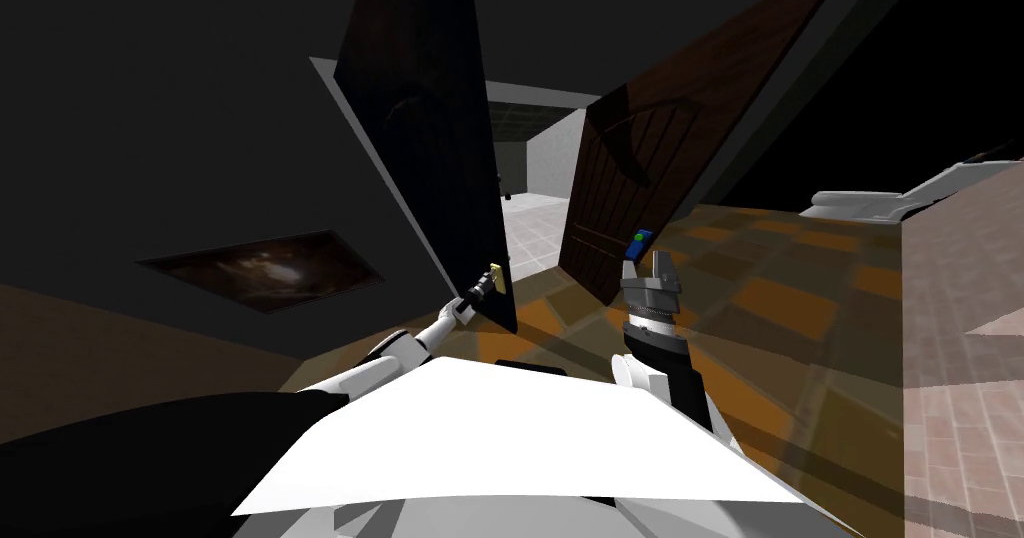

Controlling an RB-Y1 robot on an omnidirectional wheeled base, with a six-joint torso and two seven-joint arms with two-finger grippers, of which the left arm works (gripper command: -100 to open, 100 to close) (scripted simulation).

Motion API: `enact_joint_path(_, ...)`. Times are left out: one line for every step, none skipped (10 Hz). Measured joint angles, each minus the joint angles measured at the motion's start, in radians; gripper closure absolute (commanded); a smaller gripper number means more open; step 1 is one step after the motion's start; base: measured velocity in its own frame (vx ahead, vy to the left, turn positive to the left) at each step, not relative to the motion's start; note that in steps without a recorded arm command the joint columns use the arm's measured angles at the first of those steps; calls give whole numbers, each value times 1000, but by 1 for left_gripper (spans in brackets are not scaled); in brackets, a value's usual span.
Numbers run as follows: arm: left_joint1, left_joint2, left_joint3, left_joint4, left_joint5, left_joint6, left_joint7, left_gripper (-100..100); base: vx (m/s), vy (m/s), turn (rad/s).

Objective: Pull the door open

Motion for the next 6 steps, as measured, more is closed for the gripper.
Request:
enact_joint_path(2, 4, -8, -2, -2, -6, 7, 100, -54, 52, -33)
enact_joint_path(4, 3, -11, -2, -3, -7, 8, 100, -93, 107, 5)
enact_joint_path(6, 13, -27, -9, -7, -19, 19, 100, -140, 126, -11)
enact_joint_path(8, 24, -40, -23, -11, -30, 32, 100, -126, 137, 11)
enact_joint_path(10, 32, -55, -29, -15, -45, 43, 100, -111, 146, 5)
enact_joint_path(14, 40, -71, -36, -20, -56, 54, 100, -129, 147, 11)
